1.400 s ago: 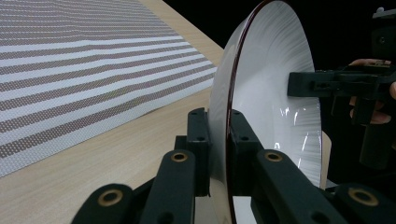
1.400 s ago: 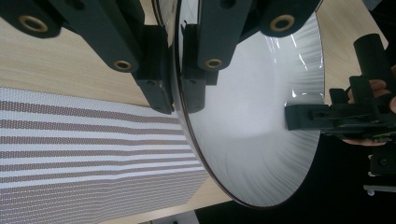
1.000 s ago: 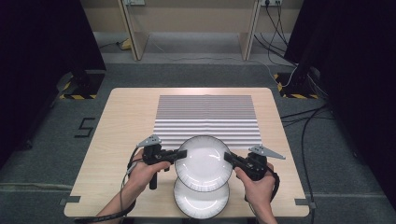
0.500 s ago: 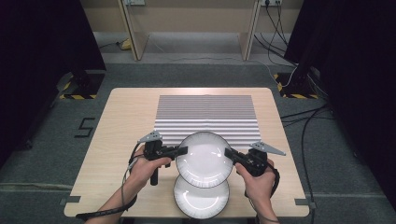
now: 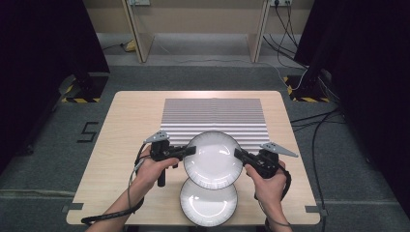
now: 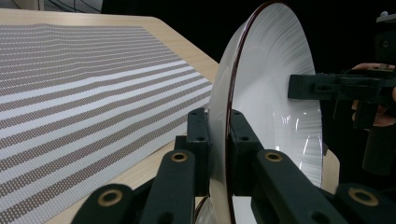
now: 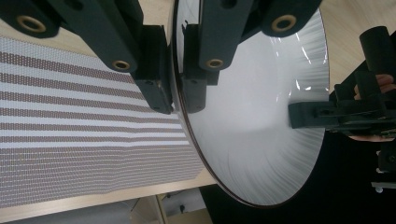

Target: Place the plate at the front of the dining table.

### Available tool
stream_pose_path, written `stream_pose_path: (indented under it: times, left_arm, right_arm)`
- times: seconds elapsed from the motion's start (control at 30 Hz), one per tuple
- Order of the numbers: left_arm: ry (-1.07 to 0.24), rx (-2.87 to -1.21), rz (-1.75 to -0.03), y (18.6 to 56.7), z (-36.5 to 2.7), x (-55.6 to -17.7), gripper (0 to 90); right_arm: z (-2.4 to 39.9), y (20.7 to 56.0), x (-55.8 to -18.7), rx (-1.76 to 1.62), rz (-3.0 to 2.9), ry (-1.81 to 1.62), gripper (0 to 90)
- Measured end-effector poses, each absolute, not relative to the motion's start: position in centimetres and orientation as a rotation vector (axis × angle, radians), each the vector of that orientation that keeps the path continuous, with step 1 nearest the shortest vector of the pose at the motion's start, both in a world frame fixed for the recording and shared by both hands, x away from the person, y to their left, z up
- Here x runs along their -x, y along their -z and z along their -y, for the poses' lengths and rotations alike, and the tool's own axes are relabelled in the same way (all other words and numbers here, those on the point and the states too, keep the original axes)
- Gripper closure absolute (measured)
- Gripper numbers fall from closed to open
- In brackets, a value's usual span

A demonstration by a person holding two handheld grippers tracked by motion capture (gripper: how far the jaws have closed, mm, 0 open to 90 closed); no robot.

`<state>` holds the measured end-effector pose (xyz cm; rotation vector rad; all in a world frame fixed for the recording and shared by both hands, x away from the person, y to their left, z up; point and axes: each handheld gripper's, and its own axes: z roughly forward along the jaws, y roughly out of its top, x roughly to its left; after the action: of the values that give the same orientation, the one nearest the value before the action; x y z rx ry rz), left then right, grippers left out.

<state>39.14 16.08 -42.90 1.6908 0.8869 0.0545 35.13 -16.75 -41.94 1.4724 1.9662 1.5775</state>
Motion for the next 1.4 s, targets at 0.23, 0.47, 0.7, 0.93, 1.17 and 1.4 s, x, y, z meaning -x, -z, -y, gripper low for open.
stream_pose_path:
  times: [0.23,0.47,0.7,0.93,1.17,1.4]
  left_arm:
    - [-0.059,-1.69,-0.879,42.2,-16.2,-39.7,81.6]
    - [-0.069,-1.677,-0.881,41.7,-16.0,-40.7,81.4]
    - [-0.096,-1.672,-0.873,41.3,-15.8,-41.4,81.2]
    - [-0.114,-1.675,-0.879,41.4,-15.7,-42.2,80.9]
    - [-0.112,-1.664,-0.882,41.6,-15.6,-42.7,81.2]
    - [-0.12,-1.653,-0.879,41.7,-15.4,-43.5,81.1]
  right_arm:
    - [16.7,41.2,-35.5,-1.465,-1.961,-1.579,82.6]
    - [16.6,40.5,-36.4,-1.452,-1.951,-1.562,82.5]
    - [16.6,40.0,-37.1,-1.446,-1.94,-1.551,82.1]
    - [16.5,40.1,-38.0,-1.445,-1.934,-1.547,82.0]
    - [16.6,40.3,-38.7,-1.443,-1.924,-1.55,81.8]
    - [16.7,40.1,-39.6,-1.433,-1.917,-1.545,81.6]
